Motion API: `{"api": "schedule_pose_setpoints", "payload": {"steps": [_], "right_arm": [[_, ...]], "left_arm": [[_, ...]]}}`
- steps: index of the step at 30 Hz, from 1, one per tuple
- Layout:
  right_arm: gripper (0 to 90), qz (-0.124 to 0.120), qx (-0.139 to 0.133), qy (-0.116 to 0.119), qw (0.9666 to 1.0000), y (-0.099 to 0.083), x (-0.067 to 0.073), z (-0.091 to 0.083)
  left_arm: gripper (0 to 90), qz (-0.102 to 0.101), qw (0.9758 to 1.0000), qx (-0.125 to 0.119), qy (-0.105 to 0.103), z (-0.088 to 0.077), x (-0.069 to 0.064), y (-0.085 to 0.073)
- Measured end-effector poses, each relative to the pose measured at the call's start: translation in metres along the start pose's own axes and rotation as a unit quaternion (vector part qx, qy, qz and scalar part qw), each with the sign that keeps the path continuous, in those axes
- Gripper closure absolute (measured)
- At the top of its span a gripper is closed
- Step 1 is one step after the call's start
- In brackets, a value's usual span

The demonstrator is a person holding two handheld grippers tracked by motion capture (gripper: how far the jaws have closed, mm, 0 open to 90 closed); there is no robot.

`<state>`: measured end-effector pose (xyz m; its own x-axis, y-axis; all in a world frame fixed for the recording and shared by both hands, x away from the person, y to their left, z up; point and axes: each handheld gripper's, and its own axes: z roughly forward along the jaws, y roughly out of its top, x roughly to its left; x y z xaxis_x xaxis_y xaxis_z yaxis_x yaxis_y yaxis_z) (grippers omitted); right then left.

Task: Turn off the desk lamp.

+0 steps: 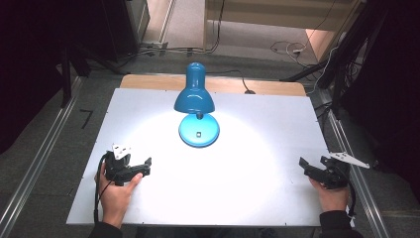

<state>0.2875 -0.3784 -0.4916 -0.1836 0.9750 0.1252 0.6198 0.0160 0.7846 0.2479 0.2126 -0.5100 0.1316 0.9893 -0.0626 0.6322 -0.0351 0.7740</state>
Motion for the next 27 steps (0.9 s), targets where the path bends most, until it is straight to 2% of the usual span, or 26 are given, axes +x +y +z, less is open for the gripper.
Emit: {"api": "schedule_pose_setpoints", "payload": {"steps": [9,27], "right_arm": [[11.7,-0.004,0.002,0.001,1.0000,0.000,0.002,0.001],[11.7,-0.007,0.004,-0.001,1.0000,0.000,0.001,0.002]], "left_arm": [[10.4,-0.024,0.9993,-0.017,-0.022,-0.006,-0.003,0.005],[10.4,-0.036,0.9978,-0.031,-0.046,-0.005,-0.015,0.014]]}}
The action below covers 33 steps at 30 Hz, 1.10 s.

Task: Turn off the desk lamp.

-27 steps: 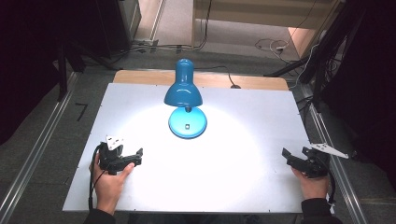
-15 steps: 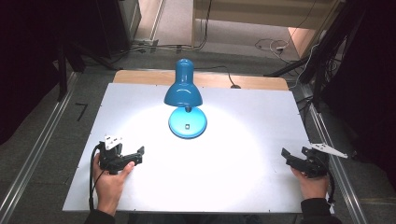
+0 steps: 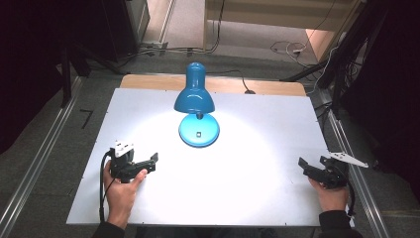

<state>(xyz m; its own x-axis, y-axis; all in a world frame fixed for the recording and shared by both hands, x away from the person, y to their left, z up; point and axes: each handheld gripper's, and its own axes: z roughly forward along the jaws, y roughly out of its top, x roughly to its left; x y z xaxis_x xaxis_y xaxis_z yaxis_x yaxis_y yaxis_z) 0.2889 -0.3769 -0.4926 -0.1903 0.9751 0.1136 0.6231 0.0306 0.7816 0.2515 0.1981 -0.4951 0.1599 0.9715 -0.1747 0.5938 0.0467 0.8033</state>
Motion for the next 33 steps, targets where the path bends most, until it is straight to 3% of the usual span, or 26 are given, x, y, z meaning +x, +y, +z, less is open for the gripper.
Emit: {"api": "schedule_pose_setpoints", "payload": {"steps": [17,33], "right_arm": [[11.7,0.000,-0.001,0.000,1.0000,0.000,0.000,0.000],[11.7,0.002,-0.003,0.000,1.0000,0.001,-0.001,0.000]], "left_arm": [[10.4,0.012,0.9998,-0.008,-0.017,0.009,-0.018,0.010],[10.4,0.031,0.9989,0.002,-0.034,0.021,-0.040,0.015]]}}
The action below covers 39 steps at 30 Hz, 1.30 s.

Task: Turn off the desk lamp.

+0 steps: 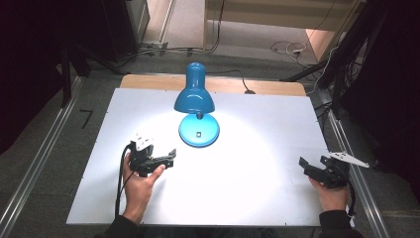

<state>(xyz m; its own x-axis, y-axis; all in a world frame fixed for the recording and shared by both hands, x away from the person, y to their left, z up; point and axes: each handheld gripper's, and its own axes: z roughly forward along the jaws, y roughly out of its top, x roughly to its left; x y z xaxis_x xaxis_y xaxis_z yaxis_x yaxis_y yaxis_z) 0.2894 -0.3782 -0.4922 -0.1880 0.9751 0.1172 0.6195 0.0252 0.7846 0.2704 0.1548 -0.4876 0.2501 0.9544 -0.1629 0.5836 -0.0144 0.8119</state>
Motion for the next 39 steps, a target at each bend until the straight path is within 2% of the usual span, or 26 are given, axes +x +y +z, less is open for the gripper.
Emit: {"api": "schedule_pose_setpoints", "payload": {"steps": [11,39], "right_arm": [[11.7,0.000,-0.001,-0.001,1.0000,0.000,0.000,0.000],[11.7,0.002,0.000,0.000,1.0000,0.000,-0.001,0.000]], "left_arm": [[10.4,0.011,0.9999,0.001,-0.007,0.006,-0.010,0.005],[12.9,0.019,0.9997,-0.002,-0.016,0.026,-0.031,0.017]]}}
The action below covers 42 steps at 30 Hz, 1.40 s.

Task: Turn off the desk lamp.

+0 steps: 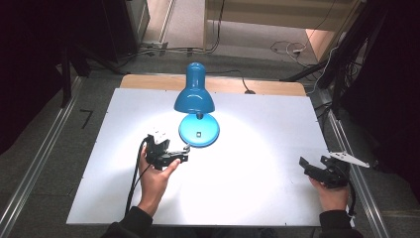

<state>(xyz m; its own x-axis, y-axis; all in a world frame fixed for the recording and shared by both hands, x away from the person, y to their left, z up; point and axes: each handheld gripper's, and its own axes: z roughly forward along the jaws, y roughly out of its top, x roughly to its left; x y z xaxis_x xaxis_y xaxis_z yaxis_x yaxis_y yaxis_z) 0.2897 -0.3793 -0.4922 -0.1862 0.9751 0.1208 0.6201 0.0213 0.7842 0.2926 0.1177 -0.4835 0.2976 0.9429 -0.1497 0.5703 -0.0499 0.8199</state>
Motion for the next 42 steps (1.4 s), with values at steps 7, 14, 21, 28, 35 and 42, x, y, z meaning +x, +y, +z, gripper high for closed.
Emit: {"api": "schedule_pose_setpoints", "payload": {"steps": [7,14,21,28,35,42], "right_arm": [[11.7,0.002,0.000,0.000,1.0000,0.000,0.000,0.000],[11.7,0.001,0.000,-0.001,1.0000,0.000,0.000,0.000],[11.7,0.001,0.000,-0.001,1.0000,0.000,-0.001,0.000],[11.7,0.001,0.000,-0.001,1.0000,0.000,-0.001,0.000],[11.7,0.001,0.000,-0.001,1.0000,0.000,-0.001,0.000],[11.7,0.002,-0.001,-0.001,1.0000,0.000,-0.002,0.000]], "left_arm": [[14.4,0.000,1.0000,-0.002,-0.001,0.003,-0.003,0.002],[14.8,-0.001,1.0000,-0.004,-0.002,0.008,-0.006,0.004],[15.2,0.000,1.0000,-0.003,-0.003,0.012,-0.008,0.006],[15.9,-0.001,1.0000,-0.005,-0.004,0.017,-0.011,0.009],[19.4,0.002,1.0000,-0.006,-0.007,0.022,-0.014,0.011],[27.9,0.010,0.9999,-0.007,-0.008,0.028,-0.016,0.012]]}}
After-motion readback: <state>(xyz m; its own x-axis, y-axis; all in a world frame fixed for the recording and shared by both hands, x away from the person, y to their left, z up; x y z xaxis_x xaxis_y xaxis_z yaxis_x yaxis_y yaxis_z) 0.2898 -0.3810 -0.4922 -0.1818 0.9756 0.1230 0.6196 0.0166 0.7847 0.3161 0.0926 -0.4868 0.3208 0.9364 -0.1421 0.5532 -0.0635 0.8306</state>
